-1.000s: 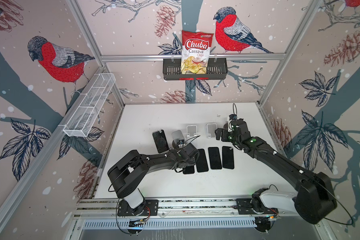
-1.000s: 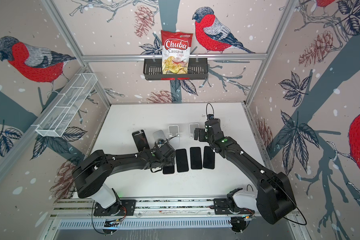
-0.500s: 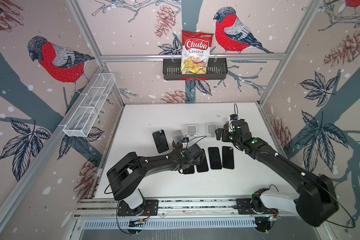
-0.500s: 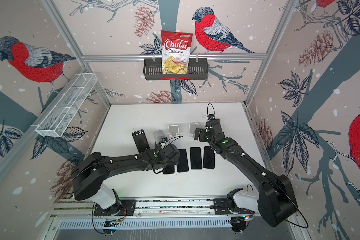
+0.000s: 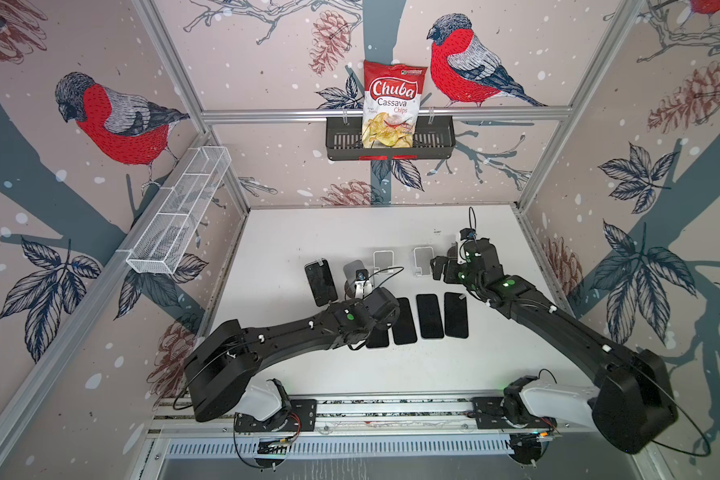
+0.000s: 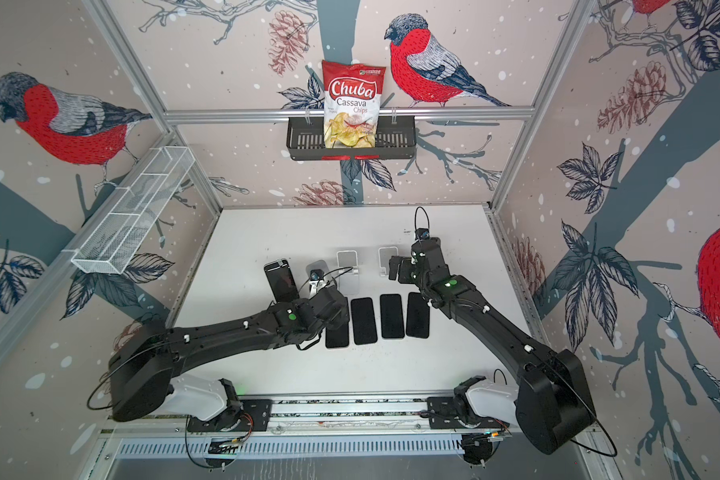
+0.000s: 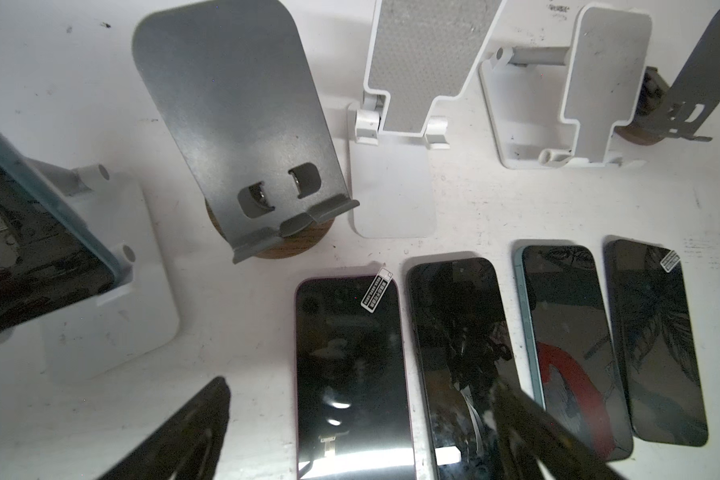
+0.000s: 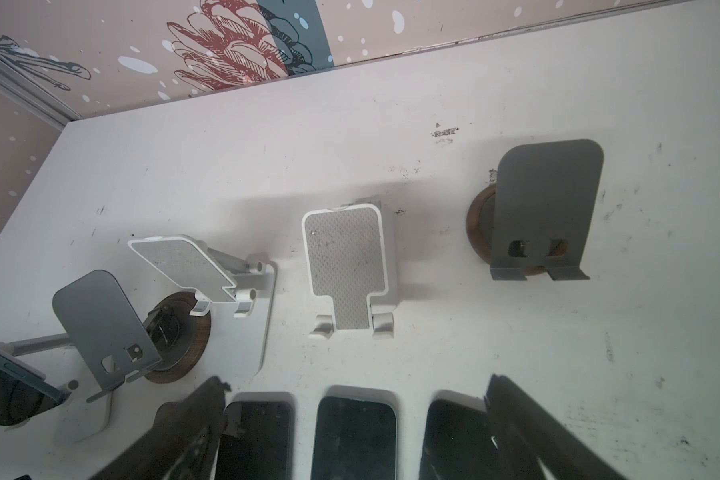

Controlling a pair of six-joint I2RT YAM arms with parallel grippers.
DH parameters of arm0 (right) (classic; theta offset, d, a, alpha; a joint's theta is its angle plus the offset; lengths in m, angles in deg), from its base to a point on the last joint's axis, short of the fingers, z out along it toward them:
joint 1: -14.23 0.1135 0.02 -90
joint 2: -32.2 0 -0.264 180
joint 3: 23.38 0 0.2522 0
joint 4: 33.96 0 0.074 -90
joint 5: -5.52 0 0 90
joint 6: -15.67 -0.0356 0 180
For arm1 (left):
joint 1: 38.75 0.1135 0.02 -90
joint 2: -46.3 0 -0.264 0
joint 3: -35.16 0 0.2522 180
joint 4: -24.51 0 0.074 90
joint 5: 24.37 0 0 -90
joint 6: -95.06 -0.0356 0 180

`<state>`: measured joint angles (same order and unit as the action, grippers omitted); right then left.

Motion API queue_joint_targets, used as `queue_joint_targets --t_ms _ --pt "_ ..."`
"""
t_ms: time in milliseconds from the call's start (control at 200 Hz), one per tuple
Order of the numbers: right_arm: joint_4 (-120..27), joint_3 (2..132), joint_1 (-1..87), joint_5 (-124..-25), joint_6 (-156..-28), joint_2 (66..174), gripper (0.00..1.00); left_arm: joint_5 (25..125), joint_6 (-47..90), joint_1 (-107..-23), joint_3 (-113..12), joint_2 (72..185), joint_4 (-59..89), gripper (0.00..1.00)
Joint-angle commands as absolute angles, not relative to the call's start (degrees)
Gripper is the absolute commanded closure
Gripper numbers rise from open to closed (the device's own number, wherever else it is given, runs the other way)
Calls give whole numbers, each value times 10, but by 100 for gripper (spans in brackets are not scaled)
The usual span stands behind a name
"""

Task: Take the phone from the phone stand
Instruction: 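Raise the left gripper away from the row of laid phones, then move the left gripper over the upright green-edged phone on its stand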

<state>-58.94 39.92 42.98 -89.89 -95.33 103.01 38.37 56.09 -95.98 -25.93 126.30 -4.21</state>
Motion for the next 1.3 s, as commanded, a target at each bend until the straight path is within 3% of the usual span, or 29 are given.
queue_joint_targets --t_ms 0,200,500,1291 --pt "-589 401 432 -901 -959 1030 1 371 548 -961 -228 1225 20 3" --pt "-595 423 446 -902 -958 1037 1 376 536 -961 -148 1129 110 3" --pt "-595 453 479 -913 -966 1080 1 321 522 -961 -129 1043 69 3" --pt "-588 567 543 -943 -974 1186 1 143 459 -958 -131 988 -3 3"
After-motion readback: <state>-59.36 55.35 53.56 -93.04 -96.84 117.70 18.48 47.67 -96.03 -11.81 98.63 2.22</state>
